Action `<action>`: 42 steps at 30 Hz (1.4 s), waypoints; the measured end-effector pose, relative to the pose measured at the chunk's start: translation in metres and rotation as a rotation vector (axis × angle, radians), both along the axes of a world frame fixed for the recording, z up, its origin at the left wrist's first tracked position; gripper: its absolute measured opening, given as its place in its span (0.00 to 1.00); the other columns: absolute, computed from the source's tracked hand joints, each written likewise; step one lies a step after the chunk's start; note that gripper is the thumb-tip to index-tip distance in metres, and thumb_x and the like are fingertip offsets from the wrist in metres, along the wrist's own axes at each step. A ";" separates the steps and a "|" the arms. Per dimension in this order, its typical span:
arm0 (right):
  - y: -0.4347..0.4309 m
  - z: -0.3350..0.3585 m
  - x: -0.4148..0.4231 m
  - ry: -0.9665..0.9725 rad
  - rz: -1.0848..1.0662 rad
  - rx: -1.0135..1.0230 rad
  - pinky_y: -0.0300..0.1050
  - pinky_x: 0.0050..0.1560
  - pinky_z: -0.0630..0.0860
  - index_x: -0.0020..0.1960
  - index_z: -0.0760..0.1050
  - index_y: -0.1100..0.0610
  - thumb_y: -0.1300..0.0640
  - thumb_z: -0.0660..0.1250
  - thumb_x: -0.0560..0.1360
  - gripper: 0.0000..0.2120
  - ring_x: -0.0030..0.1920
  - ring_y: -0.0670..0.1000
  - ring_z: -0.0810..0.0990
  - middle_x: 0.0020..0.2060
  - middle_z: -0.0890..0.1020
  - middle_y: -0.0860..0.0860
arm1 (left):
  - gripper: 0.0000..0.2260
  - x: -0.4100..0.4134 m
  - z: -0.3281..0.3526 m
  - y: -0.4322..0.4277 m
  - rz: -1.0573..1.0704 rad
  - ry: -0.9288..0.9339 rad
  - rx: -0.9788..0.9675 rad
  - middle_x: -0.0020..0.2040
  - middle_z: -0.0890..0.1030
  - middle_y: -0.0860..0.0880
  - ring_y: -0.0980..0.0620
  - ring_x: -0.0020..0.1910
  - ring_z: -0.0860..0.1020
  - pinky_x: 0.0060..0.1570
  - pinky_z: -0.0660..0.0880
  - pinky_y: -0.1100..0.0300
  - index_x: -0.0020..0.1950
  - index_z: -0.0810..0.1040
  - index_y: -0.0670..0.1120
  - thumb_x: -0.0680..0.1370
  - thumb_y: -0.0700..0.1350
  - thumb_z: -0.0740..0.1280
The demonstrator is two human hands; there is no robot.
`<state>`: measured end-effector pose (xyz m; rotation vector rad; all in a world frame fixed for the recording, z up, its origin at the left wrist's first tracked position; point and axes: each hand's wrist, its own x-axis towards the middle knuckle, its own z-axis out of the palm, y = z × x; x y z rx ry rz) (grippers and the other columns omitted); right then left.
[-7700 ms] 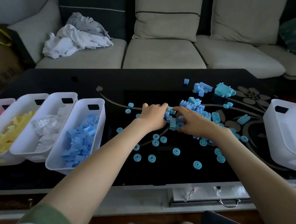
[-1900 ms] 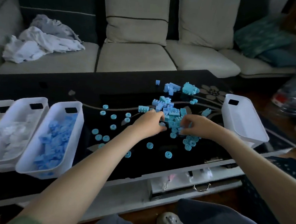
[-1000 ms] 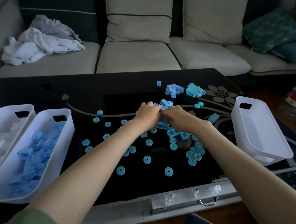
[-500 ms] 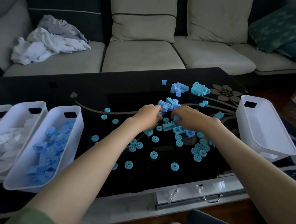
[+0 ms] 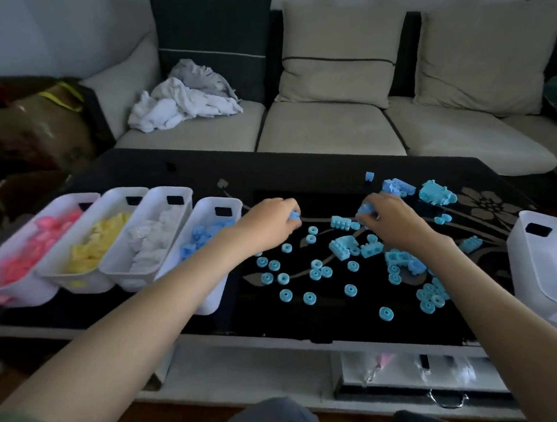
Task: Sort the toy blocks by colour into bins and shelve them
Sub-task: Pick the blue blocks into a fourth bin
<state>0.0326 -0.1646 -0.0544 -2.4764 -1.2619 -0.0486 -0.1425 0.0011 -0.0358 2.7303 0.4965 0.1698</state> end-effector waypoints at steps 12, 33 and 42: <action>0.109 0.014 -0.134 1.146 0.226 0.574 0.37 0.39 0.75 0.47 0.76 0.59 0.57 0.60 0.80 0.09 0.35 0.45 0.76 0.34 0.78 0.49 | 0.14 -0.100 -0.015 0.070 0.319 0.143 0.104 0.59 0.75 0.42 0.44 0.57 0.73 0.53 0.69 0.54 0.68 0.69 0.48 0.82 0.48 0.56; 0.133 -0.018 -0.169 0.691 0.358 0.231 0.38 0.52 0.71 0.62 0.72 0.51 0.54 0.64 0.76 0.15 0.53 0.46 0.74 0.54 0.77 0.47 | 0.10 -0.121 -0.028 0.062 0.393 -0.332 -0.023 0.54 0.81 0.49 0.49 0.55 0.77 0.60 0.71 0.49 0.58 0.76 0.46 0.81 0.40 0.58; 0.092 -0.013 -0.138 0.311 0.270 0.041 0.56 0.69 0.61 0.72 0.63 0.48 0.50 0.63 0.77 0.25 0.69 0.52 0.64 0.66 0.71 0.49 | 0.10 -0.074 -0.019 0.027 0.200 -0.364 -0.032 0.54 0.78 0.47 0.50 0.50 0.77 0.49 0.73 0.61 0.58 0.76 0.43 0.80 0.40 0.58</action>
